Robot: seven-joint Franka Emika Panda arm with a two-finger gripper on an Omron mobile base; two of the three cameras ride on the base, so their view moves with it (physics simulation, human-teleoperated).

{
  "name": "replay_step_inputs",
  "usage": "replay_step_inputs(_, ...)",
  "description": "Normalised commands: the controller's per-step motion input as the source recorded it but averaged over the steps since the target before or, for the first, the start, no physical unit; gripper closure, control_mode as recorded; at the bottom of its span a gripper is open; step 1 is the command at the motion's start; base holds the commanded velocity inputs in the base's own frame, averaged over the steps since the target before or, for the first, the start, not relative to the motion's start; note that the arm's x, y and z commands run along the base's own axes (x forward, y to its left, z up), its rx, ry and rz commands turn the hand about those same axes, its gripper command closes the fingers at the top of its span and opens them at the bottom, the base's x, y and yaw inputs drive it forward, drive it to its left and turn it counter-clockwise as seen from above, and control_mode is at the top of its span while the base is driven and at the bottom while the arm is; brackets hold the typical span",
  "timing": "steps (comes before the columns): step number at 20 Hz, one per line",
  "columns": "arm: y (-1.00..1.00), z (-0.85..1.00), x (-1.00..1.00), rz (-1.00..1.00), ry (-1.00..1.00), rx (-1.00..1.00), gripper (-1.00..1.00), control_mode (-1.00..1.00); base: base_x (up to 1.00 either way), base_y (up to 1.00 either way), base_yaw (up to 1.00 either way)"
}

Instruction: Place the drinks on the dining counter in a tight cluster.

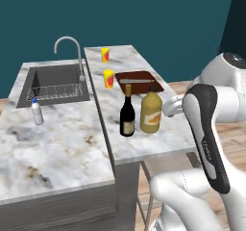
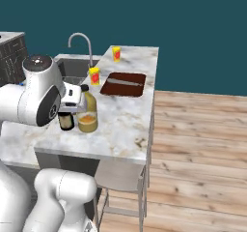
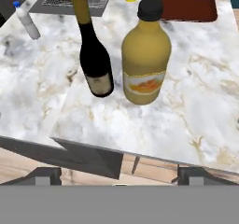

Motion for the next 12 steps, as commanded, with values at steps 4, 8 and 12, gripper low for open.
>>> replay_step_inputs(4, 0.0, 0.36, -0.85, -0.1, 0.02, 0.0, -1.0, -1.0, 0.0, 0.0, 0.0)
replay_step_inputs(8, 0.0, 0.17, -0.27, -0.1, 0.04, -0.02, -1.0, -1.0, 0.0, 0.0, 0.0)
replay_step_inputs(12, 0.0, 0.0, 0.0, -0.01, 0.0, 0.0, -1.0, -1.0, 0.0, 0.0, 0.0)
